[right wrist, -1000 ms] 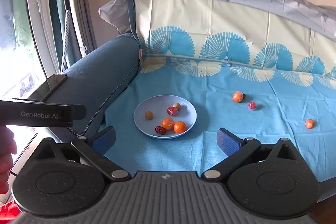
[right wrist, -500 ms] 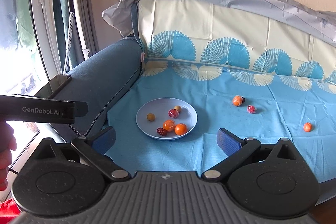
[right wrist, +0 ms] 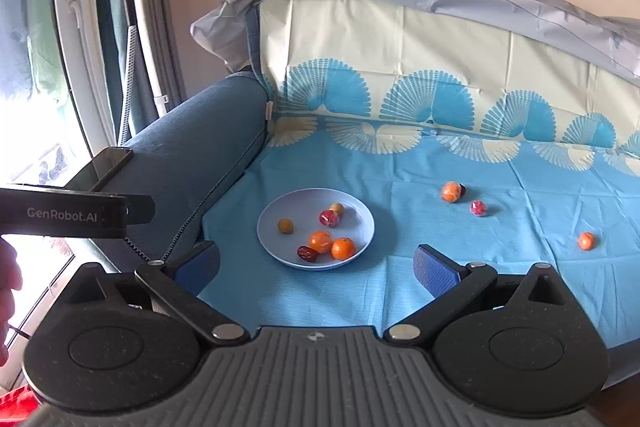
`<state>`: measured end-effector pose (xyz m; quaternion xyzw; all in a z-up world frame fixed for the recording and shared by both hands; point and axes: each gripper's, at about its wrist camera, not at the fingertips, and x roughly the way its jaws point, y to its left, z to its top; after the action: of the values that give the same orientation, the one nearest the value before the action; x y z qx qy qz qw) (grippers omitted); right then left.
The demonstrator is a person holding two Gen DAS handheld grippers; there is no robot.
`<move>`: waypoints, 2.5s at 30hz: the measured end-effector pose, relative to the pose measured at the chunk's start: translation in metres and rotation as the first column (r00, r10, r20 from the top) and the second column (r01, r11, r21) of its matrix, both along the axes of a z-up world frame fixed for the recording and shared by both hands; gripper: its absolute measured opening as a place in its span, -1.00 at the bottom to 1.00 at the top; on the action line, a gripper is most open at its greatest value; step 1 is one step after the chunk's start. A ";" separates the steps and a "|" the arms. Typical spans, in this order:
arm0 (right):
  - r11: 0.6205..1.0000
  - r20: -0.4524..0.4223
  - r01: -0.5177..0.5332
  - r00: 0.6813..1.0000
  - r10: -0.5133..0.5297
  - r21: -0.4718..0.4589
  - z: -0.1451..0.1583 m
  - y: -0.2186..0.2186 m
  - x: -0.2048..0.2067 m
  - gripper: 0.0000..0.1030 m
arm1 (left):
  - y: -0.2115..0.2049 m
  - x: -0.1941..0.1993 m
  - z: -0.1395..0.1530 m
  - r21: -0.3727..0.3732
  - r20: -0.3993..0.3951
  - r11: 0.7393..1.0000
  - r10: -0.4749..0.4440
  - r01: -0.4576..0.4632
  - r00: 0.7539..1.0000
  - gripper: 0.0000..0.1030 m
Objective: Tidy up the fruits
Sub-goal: 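Lift both grippers away from the plate, then grasp a mandarin with right gripper while left grasps the wrapped orange fruit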
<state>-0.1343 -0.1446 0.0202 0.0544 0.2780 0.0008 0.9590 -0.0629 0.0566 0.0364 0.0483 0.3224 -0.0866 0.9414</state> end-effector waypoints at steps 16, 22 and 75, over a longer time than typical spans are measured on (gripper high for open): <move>1.000 -0.057 0.010 0.998 -0.008 0.020 -0.015 -0.008 0.018 0.98 | -0.009 0.017 -0.010 0.015 -0.032 1.000 -0.008 0.008 0.999 1.00; 0.996 -0.023 0.084 0.996 -0.083 0.025 -0.011 -0.032 0.027 0.98 | -0.036 0.038 -0.005 0.023 -0.023 0.998 -0.056 0.056 0.998 0.99; 0.782 -0.108 0.623 0.779 -0.617 0.031 -0.168 -0.365 0.201 -0.31 | -0.335 0.289 -0.162 -0.007 -0.340 0.947 -0.305 0.321 0.890 -0.21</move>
<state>0.0670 -0.5100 -0.1473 0.1740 0.2883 -0.3081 0.8898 0.2266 -0.2781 -0.1261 0.1072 0.4686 -0.2360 0.8445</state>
